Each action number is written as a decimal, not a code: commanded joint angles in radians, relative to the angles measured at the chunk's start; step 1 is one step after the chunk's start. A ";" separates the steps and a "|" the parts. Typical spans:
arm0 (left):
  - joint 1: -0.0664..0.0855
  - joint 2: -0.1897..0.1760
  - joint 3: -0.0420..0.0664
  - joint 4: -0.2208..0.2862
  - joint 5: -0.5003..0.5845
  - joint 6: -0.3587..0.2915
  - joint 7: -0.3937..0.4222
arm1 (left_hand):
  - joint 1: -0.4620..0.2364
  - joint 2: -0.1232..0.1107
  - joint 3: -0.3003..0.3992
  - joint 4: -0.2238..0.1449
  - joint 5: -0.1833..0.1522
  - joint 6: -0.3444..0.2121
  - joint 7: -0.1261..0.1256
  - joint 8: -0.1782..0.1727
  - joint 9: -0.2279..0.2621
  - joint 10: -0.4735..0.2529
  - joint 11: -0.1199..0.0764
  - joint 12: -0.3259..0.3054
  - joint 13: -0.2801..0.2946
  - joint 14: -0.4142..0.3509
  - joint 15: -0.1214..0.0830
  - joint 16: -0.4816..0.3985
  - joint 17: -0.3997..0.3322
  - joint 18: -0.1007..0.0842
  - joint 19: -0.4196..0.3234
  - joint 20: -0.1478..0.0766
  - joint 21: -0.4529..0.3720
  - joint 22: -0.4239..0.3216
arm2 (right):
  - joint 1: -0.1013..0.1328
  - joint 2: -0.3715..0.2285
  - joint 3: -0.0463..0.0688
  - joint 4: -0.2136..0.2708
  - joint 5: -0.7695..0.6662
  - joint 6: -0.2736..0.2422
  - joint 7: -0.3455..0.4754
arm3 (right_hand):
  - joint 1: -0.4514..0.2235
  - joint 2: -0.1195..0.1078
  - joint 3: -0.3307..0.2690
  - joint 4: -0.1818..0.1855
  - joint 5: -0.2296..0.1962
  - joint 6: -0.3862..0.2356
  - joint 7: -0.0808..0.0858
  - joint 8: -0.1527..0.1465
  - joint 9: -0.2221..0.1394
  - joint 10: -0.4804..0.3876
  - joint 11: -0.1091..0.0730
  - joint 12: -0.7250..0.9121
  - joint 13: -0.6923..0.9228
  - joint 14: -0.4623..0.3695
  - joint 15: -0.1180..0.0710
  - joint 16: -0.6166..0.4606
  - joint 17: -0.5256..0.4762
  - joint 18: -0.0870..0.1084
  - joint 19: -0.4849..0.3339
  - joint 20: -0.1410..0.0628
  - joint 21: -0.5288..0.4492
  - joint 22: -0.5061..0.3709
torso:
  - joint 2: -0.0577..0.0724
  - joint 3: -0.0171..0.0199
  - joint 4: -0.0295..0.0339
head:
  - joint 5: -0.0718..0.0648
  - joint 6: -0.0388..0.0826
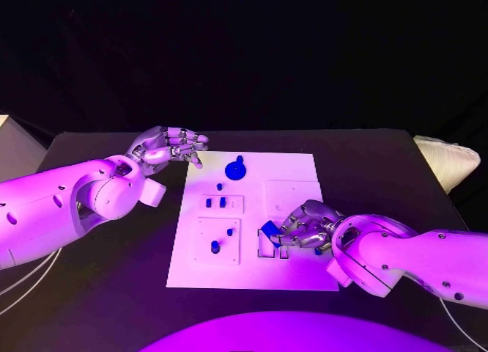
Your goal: Assemble the parts on the task board
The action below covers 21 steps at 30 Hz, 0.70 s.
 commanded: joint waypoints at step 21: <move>0.000 0.006 0.000 -0.003 0.000 0.023 -0.003 | 0.007 -0.002 0.003 -0.002 0.004 -0.008 0.001 -0.001 -0.001 -0.002 0.004 -0.006 0.002 -0.004 0.001 0.004 0.002 0.012 -0.003 -0.001 0.000 0.002 | -0.005 -0.005 -0.001 0.008 -0.055 0.069 -0.028 | -0.046 -0.004 0.052 -0.046 -0.014 0.023 -0.014 0.025 0.038 0.090 -0.007 0.009 0.245 0.104 -0.007 0.004 0.263 -0.014 0.087 -0.004 0.014 0.243 | 0.001 0.0005 0.0012 | 0.000 -0.014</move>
